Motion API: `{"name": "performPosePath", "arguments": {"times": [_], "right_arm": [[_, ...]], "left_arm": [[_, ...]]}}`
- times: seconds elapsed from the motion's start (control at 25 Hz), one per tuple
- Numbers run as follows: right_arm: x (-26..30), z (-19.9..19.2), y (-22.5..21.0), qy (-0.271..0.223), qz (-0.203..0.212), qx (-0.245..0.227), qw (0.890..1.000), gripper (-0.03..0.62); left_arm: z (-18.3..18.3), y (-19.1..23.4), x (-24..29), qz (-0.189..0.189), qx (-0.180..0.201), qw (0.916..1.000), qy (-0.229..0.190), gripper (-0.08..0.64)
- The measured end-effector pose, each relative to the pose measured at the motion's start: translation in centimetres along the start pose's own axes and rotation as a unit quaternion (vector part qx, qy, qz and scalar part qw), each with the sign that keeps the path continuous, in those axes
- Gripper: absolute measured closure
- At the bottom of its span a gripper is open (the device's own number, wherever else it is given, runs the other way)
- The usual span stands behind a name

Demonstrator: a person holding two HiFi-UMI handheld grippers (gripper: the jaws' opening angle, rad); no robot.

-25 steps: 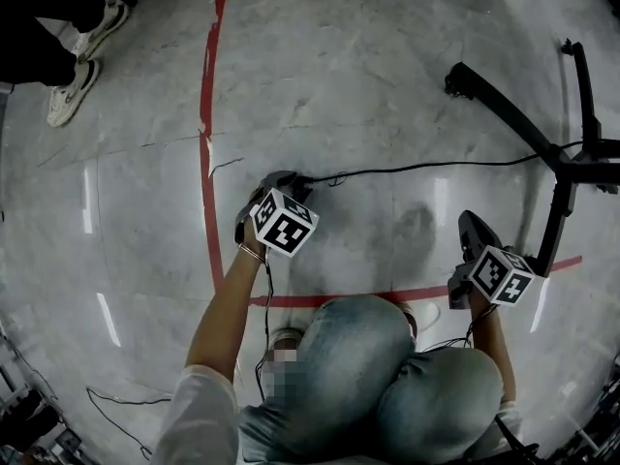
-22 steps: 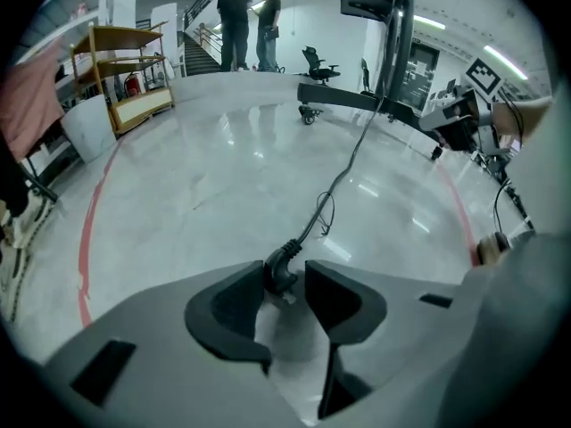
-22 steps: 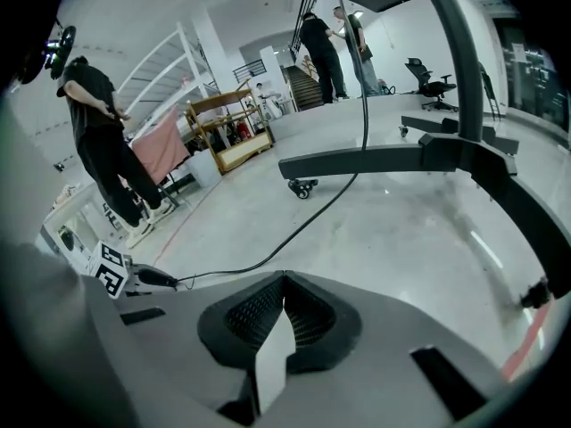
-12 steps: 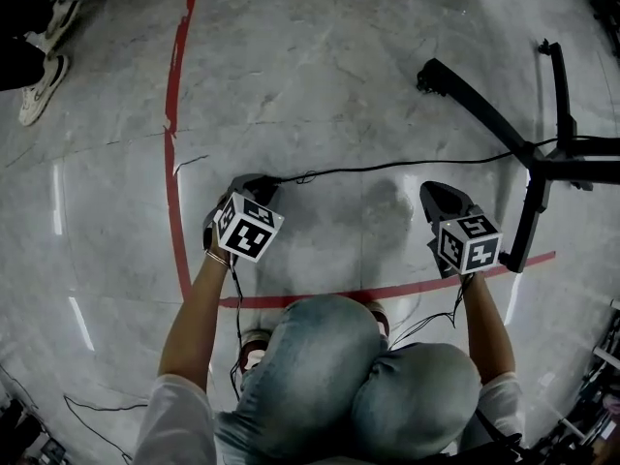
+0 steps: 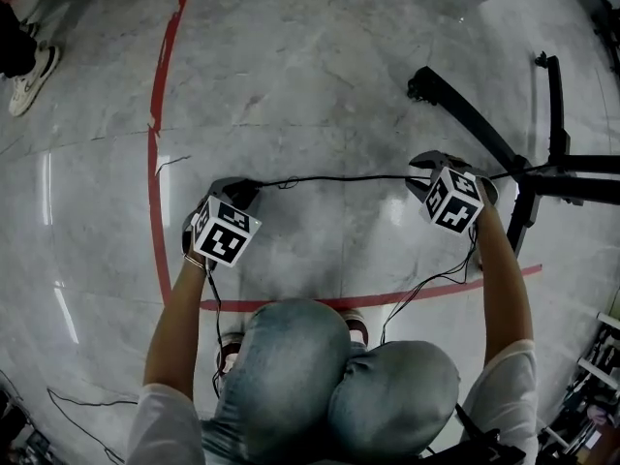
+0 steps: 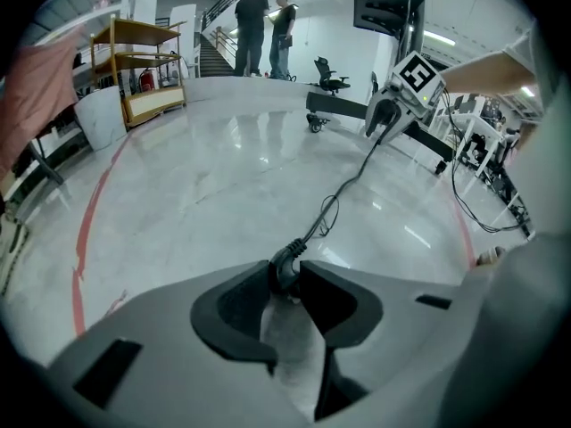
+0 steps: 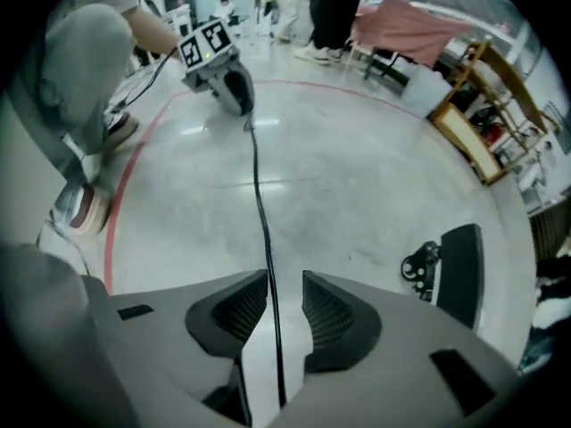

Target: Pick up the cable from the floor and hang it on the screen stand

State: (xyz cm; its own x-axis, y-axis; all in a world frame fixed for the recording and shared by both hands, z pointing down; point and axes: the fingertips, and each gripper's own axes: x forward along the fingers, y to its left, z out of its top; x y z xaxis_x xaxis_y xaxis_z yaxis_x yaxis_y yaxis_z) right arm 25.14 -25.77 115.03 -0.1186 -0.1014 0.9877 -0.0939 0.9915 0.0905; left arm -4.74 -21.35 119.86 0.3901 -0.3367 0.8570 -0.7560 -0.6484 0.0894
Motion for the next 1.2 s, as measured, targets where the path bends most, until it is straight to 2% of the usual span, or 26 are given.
{"name": "performPosePath", "arguments": {"times": [0.08, 0.2, 0.48, 0.6, 0.68, 0.76, 0.84, 0.92, 1.0, 1.04, 1.2], "right_arm": [[1.3, -1.0, 0.2, 0.042, 0.039, -0.031, 0.998, 0.464], [2.4, -2.6, 0.2, 0.078, 0.071, -0.042, 0.994, 0.47], [2.5, -5.6, -1.1, 0.12, 0.065, -0.044, 0.99, 0.541], [2.5, -5.3, -0.8, 0.113, 0.063, -0.033, 0.991, 0.574], [2.0, -4.6, -0.4, 0.094, 0.069, -0.007, 0.993, 0.575], [1.2, -3.3, -0.1, 0.06, 0.066, 0.022, 0.996, 0.575], [-0.1, -1.8, 0.2, 0.016, 0.056, 0.047, 0.997, 0.575], [-1.9, -0.3, 0.8, -0.035, 0.047, 0.078, 0.995, 0.575], [-4.5, 1.2, 1.1, -0.091, 0.036, 0.118, 0.988, 0.575], [-5.9, 1.9, 1.0, -0.119, 0.026, 0.135, 0.983, 0.577], [-13.2, 5.6, 0.4, -0.219, -0.031, 0.177, 0.959, 0.577]], "left_arm": [[-0.1, 0.1, 0.0, 0.003, -0.005, 1.0, 0.001, 0.448], [-0.1, 0.0, 0.0, 0.001, -0.01, 0.9999, 0.004, 0.448], [0.0, 0.1, 0.0, 0.0, -0.014, 0.9999, 0.002, 0.448], [-0.1, 0.1, -0.1, -0.001, -0.017, 0.9998, 0.004, 0.448], [0.0, 0.1, 0.1, -0.002, -0.028, 0.9996, 0.004, 0.448], [0.3, 0.1, -0.1, -0.008, -0.056, 0.9984, -0.004, 0.451], [1.1, -0.3, -1.0, -0.017, -0.095, 0.9948, -0.034, 0.451], [2.1, -0.7, -2.7, -0.033, -0.142, 0.9861, -0.08, 0.451], [3.3, -1.0, -5.1, -0.052, -0.178, 0.9748, -0.123, 0.451], [4.0, -1.1, -6.3, -0.058, -0.185, 0.9706, -0.143, 0.451], [7.1, -1.9, -11.4, -0.078, -0.178, 0.9584, -0.209, 0.457]]}}
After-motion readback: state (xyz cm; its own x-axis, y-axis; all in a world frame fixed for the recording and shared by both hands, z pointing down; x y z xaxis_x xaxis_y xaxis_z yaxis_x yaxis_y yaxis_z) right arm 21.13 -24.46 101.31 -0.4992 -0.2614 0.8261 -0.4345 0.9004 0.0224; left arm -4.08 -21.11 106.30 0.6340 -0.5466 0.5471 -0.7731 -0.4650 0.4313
